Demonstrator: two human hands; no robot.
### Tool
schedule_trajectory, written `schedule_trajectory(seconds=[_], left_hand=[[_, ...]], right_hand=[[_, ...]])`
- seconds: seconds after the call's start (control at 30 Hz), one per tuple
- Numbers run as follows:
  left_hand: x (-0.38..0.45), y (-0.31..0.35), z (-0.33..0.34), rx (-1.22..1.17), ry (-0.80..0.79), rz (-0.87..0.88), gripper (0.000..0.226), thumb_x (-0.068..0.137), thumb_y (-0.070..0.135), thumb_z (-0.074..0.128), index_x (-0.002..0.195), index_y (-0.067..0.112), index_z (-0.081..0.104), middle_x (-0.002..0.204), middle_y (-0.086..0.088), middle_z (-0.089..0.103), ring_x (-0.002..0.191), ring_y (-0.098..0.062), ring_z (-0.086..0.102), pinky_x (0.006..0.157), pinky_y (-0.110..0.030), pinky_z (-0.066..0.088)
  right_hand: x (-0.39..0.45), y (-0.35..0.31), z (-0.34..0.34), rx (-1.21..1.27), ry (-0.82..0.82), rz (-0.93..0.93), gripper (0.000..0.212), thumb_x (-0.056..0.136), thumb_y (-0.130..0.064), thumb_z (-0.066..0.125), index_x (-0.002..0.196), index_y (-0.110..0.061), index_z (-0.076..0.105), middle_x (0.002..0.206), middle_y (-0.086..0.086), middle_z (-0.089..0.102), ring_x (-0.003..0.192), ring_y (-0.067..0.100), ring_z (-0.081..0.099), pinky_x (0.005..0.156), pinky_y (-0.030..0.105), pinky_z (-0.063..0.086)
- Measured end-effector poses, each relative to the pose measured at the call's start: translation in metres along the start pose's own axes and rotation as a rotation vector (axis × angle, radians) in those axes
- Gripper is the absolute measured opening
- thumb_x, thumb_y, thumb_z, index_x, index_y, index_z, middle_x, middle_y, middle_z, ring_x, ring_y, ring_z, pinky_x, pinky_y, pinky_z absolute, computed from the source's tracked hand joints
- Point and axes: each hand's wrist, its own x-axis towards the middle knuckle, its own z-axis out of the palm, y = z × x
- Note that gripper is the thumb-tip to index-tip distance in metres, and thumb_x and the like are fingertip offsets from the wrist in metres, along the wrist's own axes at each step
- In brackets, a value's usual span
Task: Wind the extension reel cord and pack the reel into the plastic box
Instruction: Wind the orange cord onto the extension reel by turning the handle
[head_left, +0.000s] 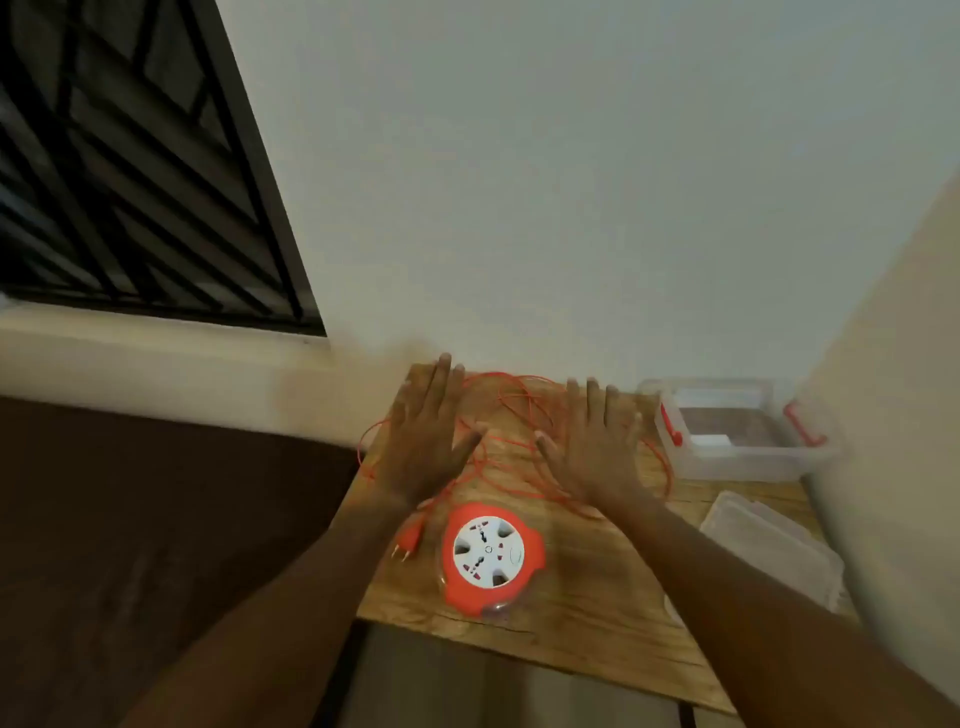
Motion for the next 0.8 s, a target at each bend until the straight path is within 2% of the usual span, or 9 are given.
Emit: schedule_trajectory(seconds=[0.07, 0.23, 0.33, 0.4, 0.5, 0.63, 0.73, 0.8], left_hand=[[-0.014, -0.006, 0.015, -0.054, -0.039, -0.035, 0.084, 0.101, 0.061, 0.031, 0.164, 0.007, 0.020, 0.173, -0.014, 0.013, 0.161, -0.029, 0.009, 0.128, -0.052, 0.015], [-0.063, -0.016, 0.073, -0.188, -0.215, -0.153, 0.080, 0.104, 0.059, 0.036, 0.166, 0.013, 0.017, 0.174, -0.008, 0.015, 0.161, -0.024, 0.013, 0.127, -0.044, 0.017], [-0.083, -0.024, 0.099, -0.213, -0.356, -0.194, 0.070, 0.105, 0.049, 0.044, 0.163, 0.015, 0.026, 0.169, -0.007, 0.032, 0.155, -0.024, 0.030, 0.123, -0.036, 0.026], [-0.088, -0.023, 0.107, -0.292, -0.428, -0.278, 0.061, 0.105, 0.043, 0.049, 0.157, 0.014, 0.038, 0.161, -0.009, 0.045, 0.147, -0.025, 0.042, 0.118, -0.037, 0.036], [-0.084, -0.020, 0.112, -0.402, -0.420, -0.420, 0.044, 0.102, 0.039, 0.055, 0.139, 0.014, 0.056, 0.138, -0.009, 0.062, 0.124, -0.025, 0.060, 0.103, -0.038, 0.050], [-0.075, -0.012, 0.115, -0.617, -0.406, -0.566, 0.020, 0.098, 0.030, 0.064, 0.103, 0.010, 0.064, 0.098, -0.008, 0.069, 0.095, -0.028, 0.067, 0.089, -0.052, 0.057], [-0.067, -0.006, 0.116, -0.767, -0.412, -0.628, 0.030, 0.095, 0.024, 0.071, 0.077, 0.003, 0.058, 0.079, -0.009, 0.057, 0.078, -0.031, 0.062, 0.080, -0.058, 0.057], [-0.061, 0.001, 0.116, -0.793, -0.394, -0.629, 0.038, 0.095, 0.027, 0.073, 0.071, 0.002, 0.057, 0.074, -0.012, 0.055, 0.070, -0.026, 0.056, 0.078, -0.056, 0.053]], right_hand=[[-0.012, -0.010, 0.022, 0.025, -0.059, 0.029, 0.086, 0.091, -0.068, 0.029, 0.157, -0.019, 0.002, 0.164, 0.011, 0.004, 0.150, 0.033, -0.001, 0.114, 0.066, 0.006], [-0.051, -0.020, 0.080, 0.055, -0.233, 0.059, 0.087, 0.089, -0.073, 0.018, 0.154, -0.025, -0.014, 0.164, 0.007, -0.011, 0.149, 0.029, -0.016, 0.116, 0.061, -0.002], [-0.072, -0.025, 0.100, 0.107, -0.321, 0.078, 0.090, 0.086, -0.077, 0.018, 0.152, -0.029, -0.019, 0.164, 0.003, -0.016, 0.147, 0.024, -0.021, 0.116, 0.055, -0.004], [-0.084, -0.028, 0.106, 0.132, -0.361, 0.086, 0.092, 0.086, -0.075, 0.026, 0.153, -0.029, -0.016, 0.164, 0.002, -0.015, 0.149, 0.025, -0.017, 0.118, 0.052, 0.000], [-0.094, -0.029, 0.109, 0.180, -0.431, 0.059, 0.095, 0.086, -0.067, 0.042, 0.155, -0.028, -0.011, 0.165, 0.003, -0.010, 0.150, 0.028, -0.005, 0.118, 0.049, 0.011], [-0.101, -0.031, 0.111, 0.211, -0.481, -0.002, 0.087, 0.086, -0.053, 0.052, 0.155, -0.024, 0.008, 0.164, 0.009, 0.003, 0.149, 0.028, 0.005, 0.119, 0.042, 0.014], [-0.101, -0.026, 0.106, 0.335, -0.469, 0.014, 0.084, 0.083, -0.049, 0.057, 0.152, -0.023, 0.018, 0.163, 0.008, 0.006, 0.148, 0.027, 0.007, 0.118, 0.039, 0.014], [-0.099, -0.019, 0.097, 0.412, -0.442, -0.003, 0.080, 0.078, -0.048, 0.061, 0.147, -0.023, 0.029, 0.160, 0.006, 0.012, 0.145, 0.028, 0.016, 0.116, 0.041, 0.021]])
